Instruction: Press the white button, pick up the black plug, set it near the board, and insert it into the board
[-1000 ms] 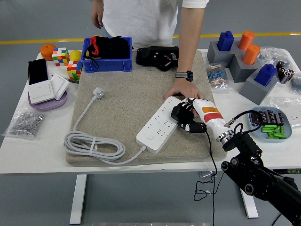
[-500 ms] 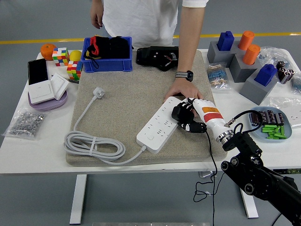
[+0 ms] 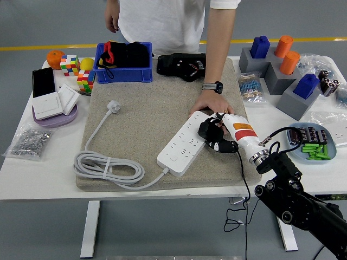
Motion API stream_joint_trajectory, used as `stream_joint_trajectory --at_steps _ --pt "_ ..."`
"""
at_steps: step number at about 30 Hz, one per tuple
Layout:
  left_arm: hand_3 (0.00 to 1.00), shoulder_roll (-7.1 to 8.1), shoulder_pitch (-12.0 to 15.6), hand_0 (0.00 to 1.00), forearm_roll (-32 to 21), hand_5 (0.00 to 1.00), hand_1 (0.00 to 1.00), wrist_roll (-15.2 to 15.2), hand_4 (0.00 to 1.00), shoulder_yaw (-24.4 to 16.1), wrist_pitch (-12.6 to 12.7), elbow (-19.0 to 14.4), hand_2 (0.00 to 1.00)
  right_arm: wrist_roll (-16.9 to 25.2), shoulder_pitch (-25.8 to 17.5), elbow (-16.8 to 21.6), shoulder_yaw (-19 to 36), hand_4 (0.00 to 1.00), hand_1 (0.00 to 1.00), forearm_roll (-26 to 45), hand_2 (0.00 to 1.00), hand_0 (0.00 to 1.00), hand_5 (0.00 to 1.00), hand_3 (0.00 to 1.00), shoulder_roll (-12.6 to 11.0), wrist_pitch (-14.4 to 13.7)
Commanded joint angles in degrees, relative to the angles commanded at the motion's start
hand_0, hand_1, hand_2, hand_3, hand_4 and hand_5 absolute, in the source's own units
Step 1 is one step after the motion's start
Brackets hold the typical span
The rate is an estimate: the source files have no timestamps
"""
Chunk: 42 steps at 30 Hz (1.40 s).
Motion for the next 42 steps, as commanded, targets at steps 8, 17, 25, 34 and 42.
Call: stream_joint_trajectory --at_steps 8,17,25,34,42 --pt "0.685 0.04 -0.1 0.685 0.0 0.195 0.678 0.0 0.564 0.0 0.0 0.0 0.658 -0.1 0.1 0.0 0.1 0.917 0.741 0.1 0.704 0.687 0.068 0.691 0.0 0.2" --pt "0.686 0.01 0.0 0.685 0.1 0.194 0.677 0.0 0.564 -0.1 0.0 0.0 0.658 -0.1 0.1 0.0 0.1 0.944 0.765 0.3 0.729 0.71 0.086 0.729 0.0 0.4" --pt "0.686 -0.02 0.1 0.685 0.1 0.194 0.677 0.0 0.564 -0.3 0.0 0.0 0.658 -0.3 0.0 1.0 0.1 0.957 0.771 0.4 0.733 0.717 0.102 0.732 -0.2 0.7" --pt "0.686 -0.05 0.0 0.685 0.2 0.197 0.677 0.0 0.565 -0.4 0.1 0.0 0.658 -0.6 -0.2 2.6 0.0 0.964 0.774 0.7 0.736 0.723 0.111 0.733 -0.4 1.1" --pt "0.685 -0.08 0.0 0.685 0.3 0.198 0.677 0.0 0.564 -0.5 0.1 0.0 0.658 -0.6 -0.3 3.9 -0.4 0.998 0.806 1.4 0.772 0.757 0.193 0.765 -0.6 1.9"
